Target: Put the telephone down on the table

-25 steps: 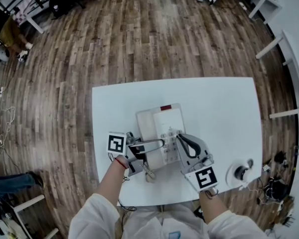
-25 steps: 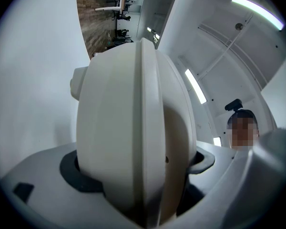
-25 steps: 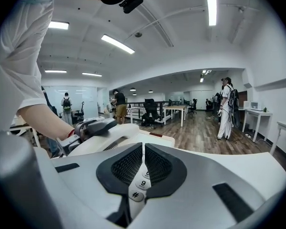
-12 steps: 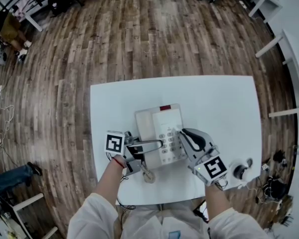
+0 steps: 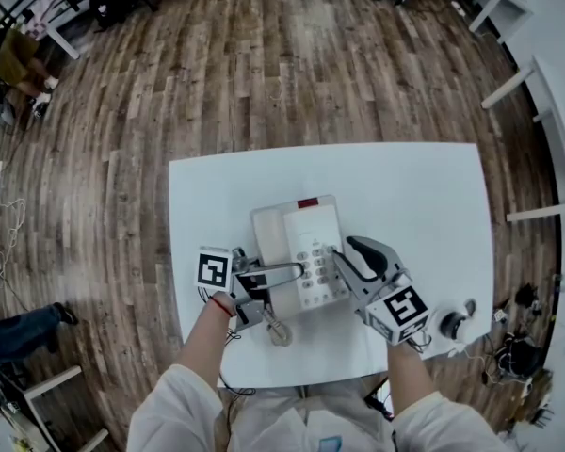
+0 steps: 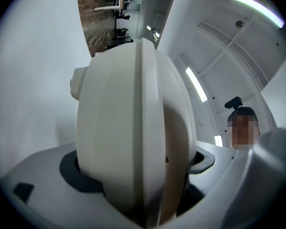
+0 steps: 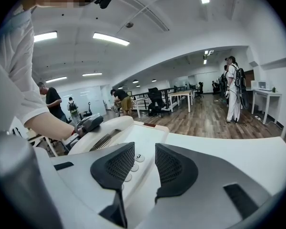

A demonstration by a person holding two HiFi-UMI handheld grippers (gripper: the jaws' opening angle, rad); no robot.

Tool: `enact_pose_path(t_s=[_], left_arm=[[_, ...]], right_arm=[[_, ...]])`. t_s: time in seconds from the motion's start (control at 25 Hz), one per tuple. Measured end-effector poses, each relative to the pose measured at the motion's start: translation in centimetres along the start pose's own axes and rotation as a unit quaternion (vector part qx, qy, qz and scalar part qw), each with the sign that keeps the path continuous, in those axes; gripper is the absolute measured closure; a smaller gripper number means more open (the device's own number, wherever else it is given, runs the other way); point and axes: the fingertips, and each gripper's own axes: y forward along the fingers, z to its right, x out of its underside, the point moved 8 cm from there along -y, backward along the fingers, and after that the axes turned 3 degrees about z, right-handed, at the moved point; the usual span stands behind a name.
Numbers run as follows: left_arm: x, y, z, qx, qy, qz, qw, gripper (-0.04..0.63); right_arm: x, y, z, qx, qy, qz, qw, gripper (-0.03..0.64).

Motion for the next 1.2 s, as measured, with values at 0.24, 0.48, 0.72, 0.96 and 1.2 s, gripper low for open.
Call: enact_pose_path(t_s=[0.24, 0.48, 0.72, 0.96, 1.2], left_arm=[[-0.9, -0.5, -0.9, 0.007, -0.01, 0.006, 0.9999, 0.117], [-1.7, -0.8, -2.3, 0.001, -0.037, 0.009, 0.9993, 0.117], [-2.2, -0.9, -3.1, 0.01, -0.074, 0.012, 0.9971, 0.117], [-2.5, -0.9, -3.8, 0.01, -0.101, 0.004, 0.9948, 0.117], [-2.7, -0.9, -3.9, 0.024, -0.12, 0.013, 0.9924, 0.117]], right_arm=[[0.7, 0.2, -1.0, 0.009, 0.014, -0.023, 1.0, 0.48], [1.3, 0.5, -2.0, 0.003, -0.002, -0.04, 0.999, 0.469], [1.2, 0.7, -2.4, 0.004, 0.0, -0.044, 0.999, 0.469], [0.8, 1.3, -2.6, -0.001, -0.001, -0.044, 0.999, 0.469], [0.8, 1.1, -3.4, 0.0, 0.0, -0.049, 0.999, 0.469]])
